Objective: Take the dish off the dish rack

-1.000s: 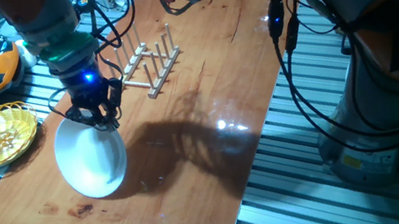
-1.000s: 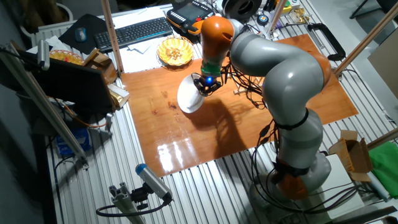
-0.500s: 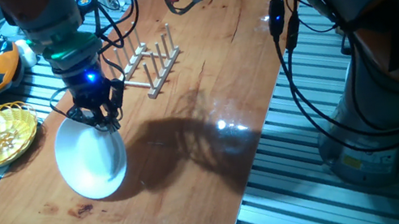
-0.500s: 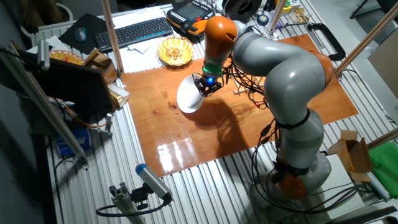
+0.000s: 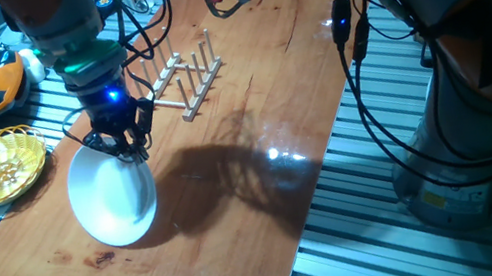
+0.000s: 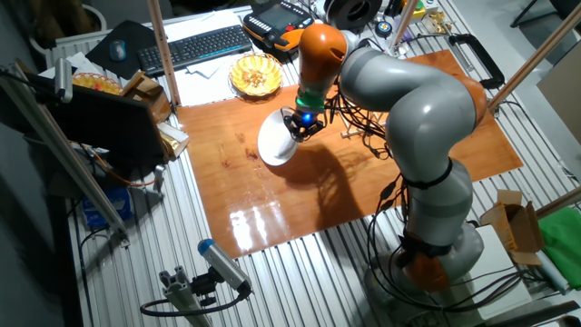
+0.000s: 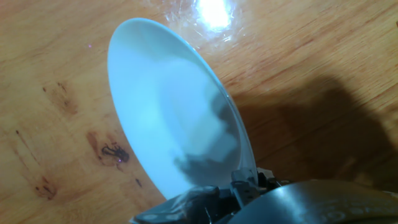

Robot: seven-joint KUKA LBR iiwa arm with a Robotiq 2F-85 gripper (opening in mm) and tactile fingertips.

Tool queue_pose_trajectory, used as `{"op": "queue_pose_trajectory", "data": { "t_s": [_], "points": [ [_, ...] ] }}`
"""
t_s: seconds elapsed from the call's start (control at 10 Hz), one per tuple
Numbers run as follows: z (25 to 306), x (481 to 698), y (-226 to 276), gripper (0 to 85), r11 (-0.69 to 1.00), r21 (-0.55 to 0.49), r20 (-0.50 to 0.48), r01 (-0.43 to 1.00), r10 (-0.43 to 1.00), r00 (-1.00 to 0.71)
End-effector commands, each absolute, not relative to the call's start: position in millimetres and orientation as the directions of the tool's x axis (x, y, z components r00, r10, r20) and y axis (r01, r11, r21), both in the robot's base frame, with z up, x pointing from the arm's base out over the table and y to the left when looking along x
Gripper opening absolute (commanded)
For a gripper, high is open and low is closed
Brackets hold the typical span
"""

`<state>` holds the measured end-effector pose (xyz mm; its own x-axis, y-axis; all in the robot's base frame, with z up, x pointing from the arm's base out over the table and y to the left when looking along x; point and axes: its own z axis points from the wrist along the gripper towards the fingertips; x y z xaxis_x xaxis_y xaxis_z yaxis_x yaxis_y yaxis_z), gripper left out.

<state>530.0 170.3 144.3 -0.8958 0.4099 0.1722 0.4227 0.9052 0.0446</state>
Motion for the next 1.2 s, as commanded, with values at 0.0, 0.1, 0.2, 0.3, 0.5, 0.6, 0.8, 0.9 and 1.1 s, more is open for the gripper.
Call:
{"op": "queue_pose_trajectory", "data": {
  "t_s": [0.0, 0.1, 0.2, 0.3, 0.5, 0.6, 0.8, 0.9, 1.1],
  "points": [
    [144.1, 529.7, 170.5, 1.0, 0.906, 0.045, 0.172, 0.421, 0.408, -0.896],
    [144.0, 529.7, 170.2, 1.0, 0.906, 0.046, 0.171, 0.421, 0.409, -0.897],
    [144.1, 529.9, 169.9, 1.0, 0.906, 0.042, 0.169, 0.421, 0.409, -0.897],
    [144.1, 529.8, 170.2, 1.0, 0.907, 0.042, 0.170, 0.420, 0.408, -0.897],
    [144.0, 529.7, 170.5, 0.7, 0.908, 0.043, 0.166, 0.418, 0.406, -0.899],
    [144.0, 529.6, 170.7, 0.7, 0.908, 0.045, 0.157, 0.417, 0.405, -0.901],
    [143.7, 529.2, 171.1, 0.7, 0.906, 0.053, 0.140, 0.419, 0.409, -0.902],
    [143.6, 529.0, 171.4, 1.0, 0.907, 0.057, 0.132, 0.417, 0.407, -0.904],
    [142.9, 528.2, 171.7, 4.3, 0.908, 0.059, 0.109, 0.415, 0.407, -0.907]
  ]
}}
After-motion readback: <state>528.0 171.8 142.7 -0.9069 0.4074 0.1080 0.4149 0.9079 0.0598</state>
